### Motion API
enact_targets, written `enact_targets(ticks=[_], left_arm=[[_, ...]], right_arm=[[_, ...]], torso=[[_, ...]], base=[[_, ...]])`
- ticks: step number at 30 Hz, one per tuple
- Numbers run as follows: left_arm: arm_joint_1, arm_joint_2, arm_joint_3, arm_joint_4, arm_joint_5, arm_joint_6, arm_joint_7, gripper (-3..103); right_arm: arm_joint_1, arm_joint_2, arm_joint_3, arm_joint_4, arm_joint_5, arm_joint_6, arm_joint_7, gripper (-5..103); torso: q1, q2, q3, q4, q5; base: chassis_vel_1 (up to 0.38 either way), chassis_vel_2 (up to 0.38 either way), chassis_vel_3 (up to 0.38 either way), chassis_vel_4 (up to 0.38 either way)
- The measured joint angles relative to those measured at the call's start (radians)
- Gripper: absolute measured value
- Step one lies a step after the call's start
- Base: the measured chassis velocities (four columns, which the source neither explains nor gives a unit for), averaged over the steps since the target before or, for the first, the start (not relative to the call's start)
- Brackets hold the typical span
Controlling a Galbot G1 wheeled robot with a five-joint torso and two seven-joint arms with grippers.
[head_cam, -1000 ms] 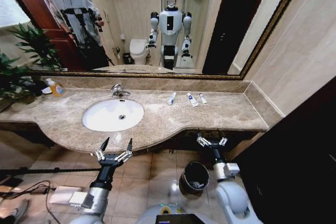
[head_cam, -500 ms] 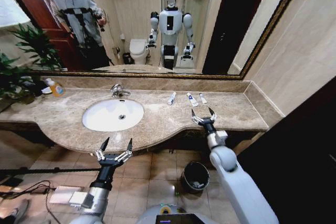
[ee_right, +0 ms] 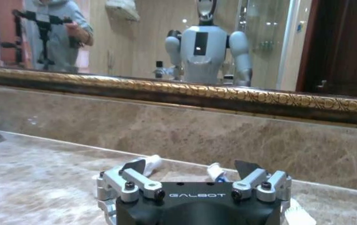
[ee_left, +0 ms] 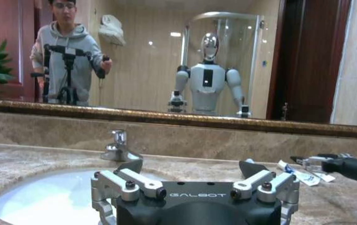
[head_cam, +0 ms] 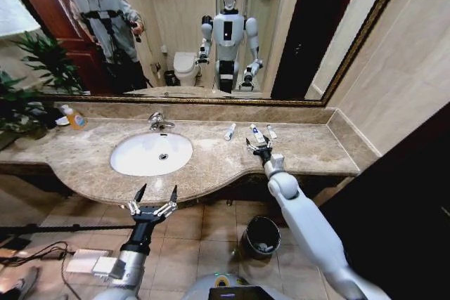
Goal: Pick up the trash from the sink and place it in the trash bin.
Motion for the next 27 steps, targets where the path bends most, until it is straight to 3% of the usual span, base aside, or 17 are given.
enact_targets(ticks=[5,24,25,27], left_arm=[[0.000,0.000,0.000,0.000,0.000,0.000,0.000,100],[0.000,0.000,0.000,0.000,0.000,0.000,0.000,100],[0.000,0.000,0.000,0.000,0.000,0.000,0.000,100],[0.000,0.000,0.000,0.000,0.000,0.000,0.000,100]], right_arm=[[0.056,-0.003,-0.011,-0.069,0.012,-0.030,0.008,97],[0.130,-0.004,-0.018,-0.250,0.032,-0.054,0.019,91],[0.131,-0.002,-0.017,-0.254,0.035,-0.057,0.019,82],[0.132,0.000,-0.016,-0.258,0.034,-0.057,0.020,82]], torso=[[0.000,0.000,0.000,-0.0001,-0.0001],[0.000,0.000,0.000,-0.0002,-0.0001],[0.000,0.000,0.000,-0.0002,0.0000],[0.000,0.000,0.000,-0.0001,-0.0001]], base=[[0.000,0.000,0.000,0.000],[0.000,0.000,0.000,0.000],[0.000,0.000,0.000,0.000],[0.000,0.000,0.000,0.000]])
